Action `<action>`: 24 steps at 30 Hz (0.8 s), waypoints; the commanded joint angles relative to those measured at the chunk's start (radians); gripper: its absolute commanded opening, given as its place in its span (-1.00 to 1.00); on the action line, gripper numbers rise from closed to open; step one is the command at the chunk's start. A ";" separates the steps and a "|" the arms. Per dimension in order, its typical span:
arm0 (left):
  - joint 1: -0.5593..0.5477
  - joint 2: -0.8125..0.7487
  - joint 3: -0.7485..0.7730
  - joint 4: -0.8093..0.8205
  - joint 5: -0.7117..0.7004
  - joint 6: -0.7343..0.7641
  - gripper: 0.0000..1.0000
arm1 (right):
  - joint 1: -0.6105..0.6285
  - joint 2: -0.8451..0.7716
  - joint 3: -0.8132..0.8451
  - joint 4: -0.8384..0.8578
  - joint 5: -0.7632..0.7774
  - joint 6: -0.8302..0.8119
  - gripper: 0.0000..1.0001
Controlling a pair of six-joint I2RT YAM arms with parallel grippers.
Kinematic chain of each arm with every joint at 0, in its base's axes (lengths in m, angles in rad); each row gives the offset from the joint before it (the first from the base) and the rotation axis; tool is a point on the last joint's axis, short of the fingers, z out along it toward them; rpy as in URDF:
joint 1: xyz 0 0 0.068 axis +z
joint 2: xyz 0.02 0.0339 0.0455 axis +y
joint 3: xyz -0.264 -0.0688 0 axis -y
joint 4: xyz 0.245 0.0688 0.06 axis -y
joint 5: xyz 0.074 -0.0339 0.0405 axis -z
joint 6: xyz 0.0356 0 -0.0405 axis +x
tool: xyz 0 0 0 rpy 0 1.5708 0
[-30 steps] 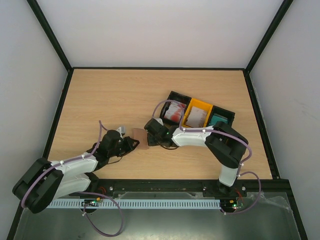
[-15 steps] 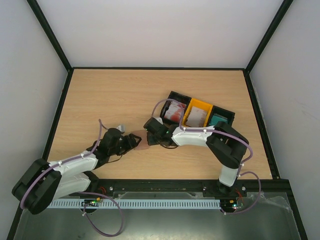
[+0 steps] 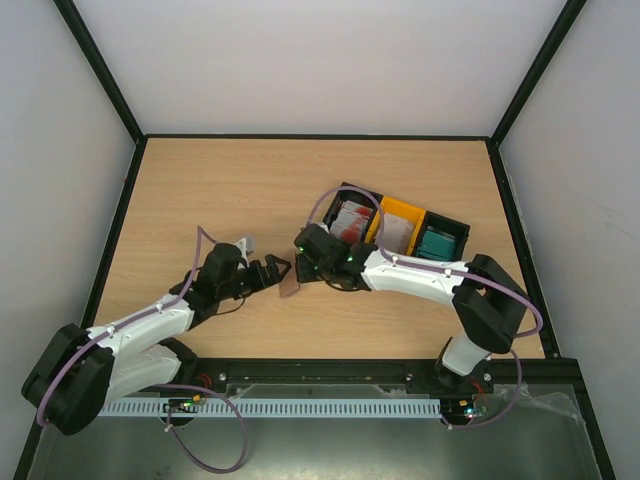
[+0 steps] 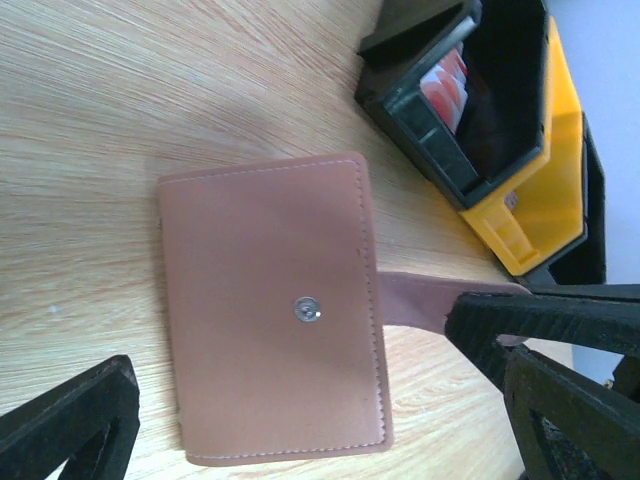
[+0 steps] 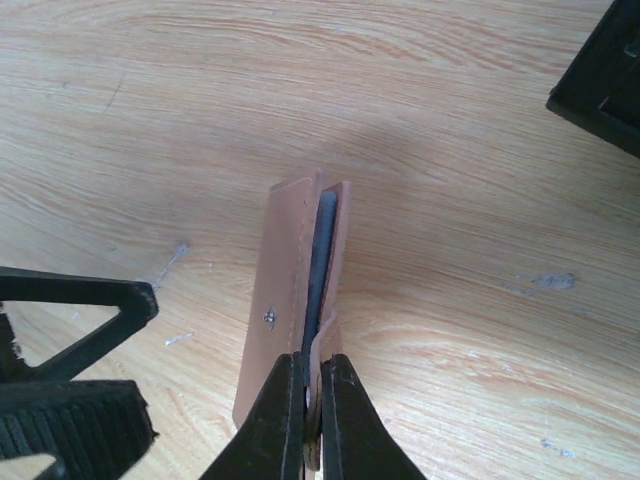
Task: Put the credit cards into the card holder
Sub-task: Open the card holder at the center of the board.
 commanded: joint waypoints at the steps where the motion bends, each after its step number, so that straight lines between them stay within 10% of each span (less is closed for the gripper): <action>1: 0.010 -0.009 0.025 0.013 0.075 0.021 1.00 | -0.004 -0.043 0.025 -0.028 -0.035 0.002 -0.96; 13: 0.023 0.054 0.062 -0.083 0.042 0.077 0.96 | -0.004 -0.073 0.017 -0.002 -0.037 -0.008 -0.96; 24: 0.026 0.101 0.066 -0.089 0.025 0.106 0.27 | -0.008 -0.024 -0.013 -0.044 0.115 0.003 -0.96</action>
